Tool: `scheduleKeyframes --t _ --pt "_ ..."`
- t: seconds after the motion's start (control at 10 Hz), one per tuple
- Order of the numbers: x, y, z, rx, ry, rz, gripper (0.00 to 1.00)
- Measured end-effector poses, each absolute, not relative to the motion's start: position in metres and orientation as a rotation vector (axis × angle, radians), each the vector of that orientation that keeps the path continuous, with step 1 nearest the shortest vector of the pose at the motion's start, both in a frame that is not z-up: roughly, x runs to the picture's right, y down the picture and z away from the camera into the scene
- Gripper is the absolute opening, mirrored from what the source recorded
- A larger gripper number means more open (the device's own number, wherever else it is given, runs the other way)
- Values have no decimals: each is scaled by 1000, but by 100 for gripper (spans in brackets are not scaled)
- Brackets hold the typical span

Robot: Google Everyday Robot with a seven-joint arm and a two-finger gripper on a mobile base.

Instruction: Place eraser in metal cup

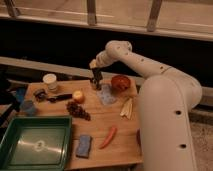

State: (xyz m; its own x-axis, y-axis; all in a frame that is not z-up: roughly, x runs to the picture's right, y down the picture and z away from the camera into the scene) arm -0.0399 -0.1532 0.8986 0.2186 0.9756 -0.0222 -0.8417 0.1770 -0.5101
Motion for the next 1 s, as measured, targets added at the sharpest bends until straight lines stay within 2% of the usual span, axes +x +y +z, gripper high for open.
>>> scheduleKeyframes --t 1.0 --pt "-68 -160 943 -488 -424 1303 0"
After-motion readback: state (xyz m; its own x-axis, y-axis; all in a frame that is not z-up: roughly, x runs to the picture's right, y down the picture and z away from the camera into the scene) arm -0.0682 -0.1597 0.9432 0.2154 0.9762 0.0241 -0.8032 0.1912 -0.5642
